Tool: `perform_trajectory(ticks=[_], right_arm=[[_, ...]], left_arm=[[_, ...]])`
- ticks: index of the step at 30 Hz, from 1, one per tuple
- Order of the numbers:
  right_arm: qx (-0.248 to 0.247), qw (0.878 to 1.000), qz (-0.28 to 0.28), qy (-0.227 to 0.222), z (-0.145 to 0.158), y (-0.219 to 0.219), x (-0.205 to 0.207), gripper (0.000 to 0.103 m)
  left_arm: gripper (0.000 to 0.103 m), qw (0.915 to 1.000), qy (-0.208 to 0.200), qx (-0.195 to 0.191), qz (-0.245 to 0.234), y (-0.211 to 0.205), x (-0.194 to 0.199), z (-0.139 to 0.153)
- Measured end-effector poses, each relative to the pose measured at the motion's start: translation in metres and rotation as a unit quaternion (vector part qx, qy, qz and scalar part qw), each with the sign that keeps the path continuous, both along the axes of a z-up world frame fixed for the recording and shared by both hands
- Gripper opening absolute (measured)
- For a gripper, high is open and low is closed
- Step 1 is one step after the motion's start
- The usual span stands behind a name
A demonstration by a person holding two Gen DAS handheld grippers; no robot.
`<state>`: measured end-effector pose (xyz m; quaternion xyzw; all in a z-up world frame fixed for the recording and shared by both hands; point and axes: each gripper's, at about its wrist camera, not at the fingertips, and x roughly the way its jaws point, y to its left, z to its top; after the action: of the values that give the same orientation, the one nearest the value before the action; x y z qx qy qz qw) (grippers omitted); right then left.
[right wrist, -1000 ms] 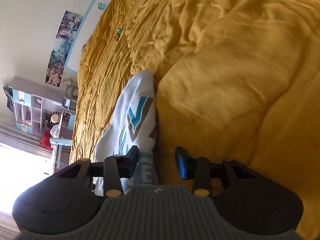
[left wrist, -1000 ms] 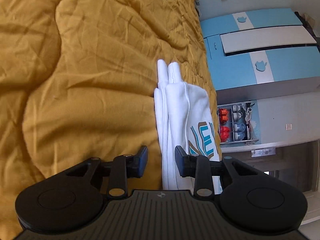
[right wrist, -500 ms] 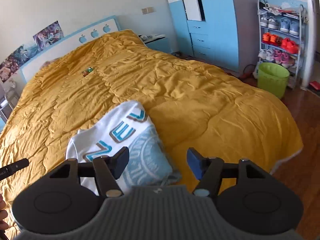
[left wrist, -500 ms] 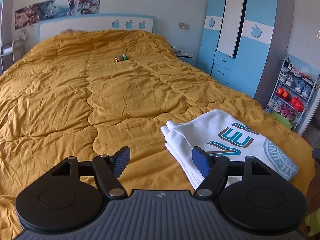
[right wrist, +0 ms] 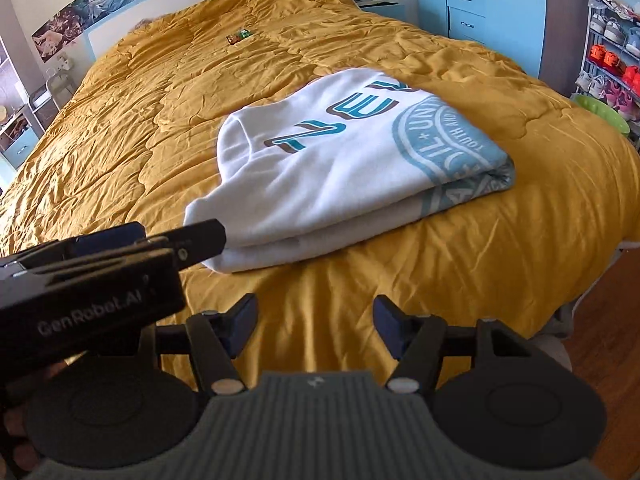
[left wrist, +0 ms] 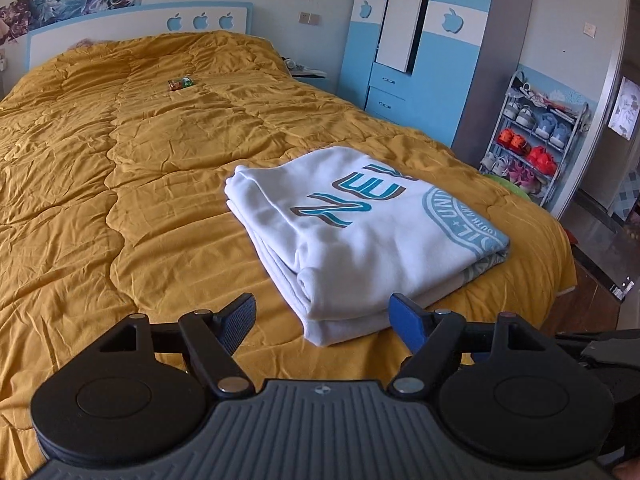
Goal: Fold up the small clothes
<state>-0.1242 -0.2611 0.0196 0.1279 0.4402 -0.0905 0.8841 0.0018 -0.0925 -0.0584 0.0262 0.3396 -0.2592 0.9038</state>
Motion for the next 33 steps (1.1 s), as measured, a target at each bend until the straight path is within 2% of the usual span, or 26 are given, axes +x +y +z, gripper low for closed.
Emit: perform_trajectory(ticks=[2, 8, 12, 15, 22, 33], right_arm=[[-0.002, 1.000, 0.000, 0.002, -0.001, 0.001, 0.002, 0.060], [-0.001, 1.000, 0.000, 0.006, -0.004, -0.001, 0.007, 0.060], [-0.002, 1.000, 0.000, 0.006, -0.004, -0.001, 0.008, 0.060], [-0.001, 1.000, 0.001, 0.007, -0.005, -0.001, 0.009, 0.060], [-0.004, 1.000, 0.004, 0.007, -0.007, -0.001, 0.011, 0.060], [-0.004, 1.000, 0.007, 0.012, -0.011, 0.003, 0.013, 0.060]], left_arm=[[0.088, 0.9999, 0.008, 0.008, 0.007, 0.000, 0.002, -0.002], [0.088, 0.9991, 0.043, -0.005, 0.002, 0.003, 0.006, -0.008], [0.088, 0.9989, 0.046, -0.002, 0.005, 0.003, 0.006, -0.008], [0.083, 0.9986, 0.053, 0.001, 0.003, 0.003, 0.006, -0.008], [0.083, 0.9956, 0.093, -0.003, 0.008, 0.005, 0.012, -0.014], [0.083, 0.9941, 0.108, 0.010, 0.009, 0.005, 0.012, -0.017]])
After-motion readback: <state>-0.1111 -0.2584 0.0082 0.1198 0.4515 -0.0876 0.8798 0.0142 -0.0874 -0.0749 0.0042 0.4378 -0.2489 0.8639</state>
